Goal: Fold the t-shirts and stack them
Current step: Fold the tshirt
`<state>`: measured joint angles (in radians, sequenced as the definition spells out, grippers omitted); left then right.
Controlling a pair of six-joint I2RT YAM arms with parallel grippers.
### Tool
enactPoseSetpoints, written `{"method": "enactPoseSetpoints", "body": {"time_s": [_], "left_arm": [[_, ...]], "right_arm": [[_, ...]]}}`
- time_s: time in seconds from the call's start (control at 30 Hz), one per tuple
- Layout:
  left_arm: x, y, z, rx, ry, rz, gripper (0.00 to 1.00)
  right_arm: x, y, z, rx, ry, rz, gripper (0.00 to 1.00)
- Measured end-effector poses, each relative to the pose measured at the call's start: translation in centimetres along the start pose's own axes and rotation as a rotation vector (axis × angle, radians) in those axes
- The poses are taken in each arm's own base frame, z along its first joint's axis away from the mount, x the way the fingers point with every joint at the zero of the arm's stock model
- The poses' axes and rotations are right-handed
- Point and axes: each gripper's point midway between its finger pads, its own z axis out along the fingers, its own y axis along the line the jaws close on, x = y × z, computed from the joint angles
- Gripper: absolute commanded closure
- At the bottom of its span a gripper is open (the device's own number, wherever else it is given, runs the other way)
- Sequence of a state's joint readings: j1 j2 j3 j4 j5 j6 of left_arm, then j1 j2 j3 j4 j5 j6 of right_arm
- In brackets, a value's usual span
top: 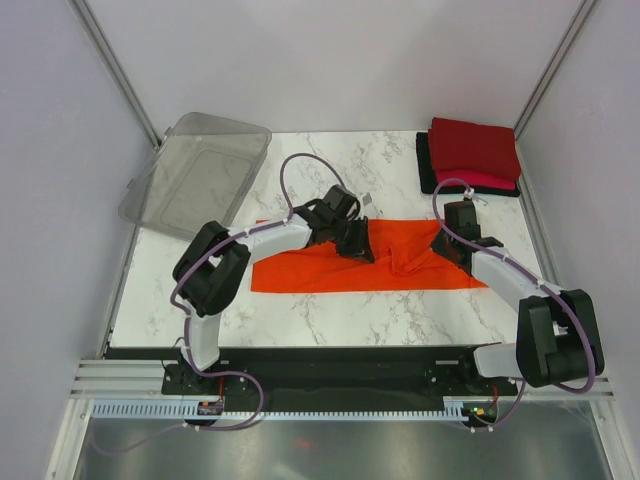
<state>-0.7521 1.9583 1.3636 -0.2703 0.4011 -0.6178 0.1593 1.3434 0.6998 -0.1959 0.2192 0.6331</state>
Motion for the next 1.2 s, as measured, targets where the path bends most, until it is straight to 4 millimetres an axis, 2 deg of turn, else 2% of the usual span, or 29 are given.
{"method": "enactPoseSetpoints", "body": {"time_s": [0.1, 0.27, 0.37, 0.5, 0.73, 0.93, 1.2], "left_arm": [[0.8, -1.4, 0.5, 0.030, 0.013, 0.029, 0.94], [2.6, -3.7, 1.3, 0.068, 0.039, 0.075, 0.98], [3.6, -4.1, 1.9, 0.071, 0.061, 0.082, 0.98], [4.5, -3.3, 3.2, 0.041, 0.086, 0.075, 0.98], [4.0, -2.8, 5.1, 0.025, 0.092, 0.053, 0.89], [2.1, -4.4, 5.8, 0.053, 0.059, 0.056, 0.82], [-0.1, -5.7, 6.2, 0.072, 0.014, 0.064, 0.78]], "right_arm": [[0.0, -0.2, 0.1, 0.003, 0.002, 0.005, 1.00], [0.3, -0.7, 0.7, 0.016, 0.025, 0.013, 1.00], [0.2, -0.7, 0.7, 0.011, 0.029, 0.019, 1.00], [0.1, -0.7, 0.7, 0.001, 0.034, 0.030, 1.00], [-0.2, -0.8, 1.1, -0.008, 0.052, 0.059, 1.00], [-0.7, -0.9, 1.9, -0.010, 0.067, 0.095, 1.00], [-1.0, -1.0, 2.4, -0.014, 0.078, 0.116, 0.85]]}}
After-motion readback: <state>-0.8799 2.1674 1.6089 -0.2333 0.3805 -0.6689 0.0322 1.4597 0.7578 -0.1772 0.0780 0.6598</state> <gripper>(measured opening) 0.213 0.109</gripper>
